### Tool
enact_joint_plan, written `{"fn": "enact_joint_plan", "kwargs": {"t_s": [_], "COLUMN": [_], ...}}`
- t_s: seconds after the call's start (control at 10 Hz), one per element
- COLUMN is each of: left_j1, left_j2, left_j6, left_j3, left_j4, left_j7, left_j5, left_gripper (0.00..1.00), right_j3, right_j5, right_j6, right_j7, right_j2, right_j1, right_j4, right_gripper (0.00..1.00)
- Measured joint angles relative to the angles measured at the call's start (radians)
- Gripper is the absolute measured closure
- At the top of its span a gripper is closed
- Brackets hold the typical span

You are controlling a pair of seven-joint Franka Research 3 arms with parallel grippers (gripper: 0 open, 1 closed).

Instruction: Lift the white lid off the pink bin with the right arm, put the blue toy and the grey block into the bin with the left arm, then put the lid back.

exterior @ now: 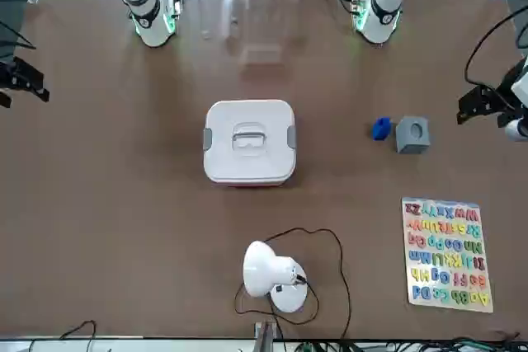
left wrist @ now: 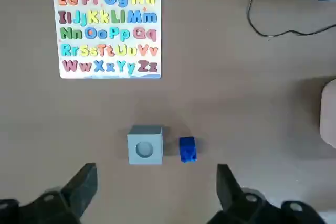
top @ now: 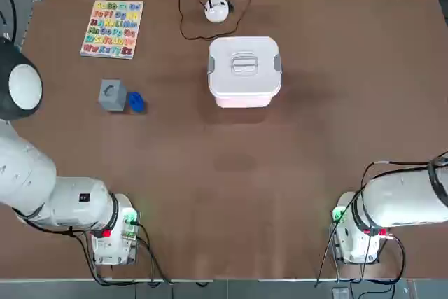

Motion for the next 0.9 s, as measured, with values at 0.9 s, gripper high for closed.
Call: {"fn": "enact_joint_plan", "kwargs": {"t_s": [0.9], "left_j1": [-0.003], "left_j2": [0.078], "left_j6": [0.07], "left_j3": [0.002], "left_j4": [-0.033], "left_j7": [-0.057], "left_j5": [-0.001], "left_gripper": [0.0], "right_j3": [0.01], "right_j5": [0.044], "right_j6": [0.005], "right_j7": [0.553], "right_j2": [0.038], "right_j1": [0.098], "right_j4": [-0.004], "right_gripper": [0.0]}}
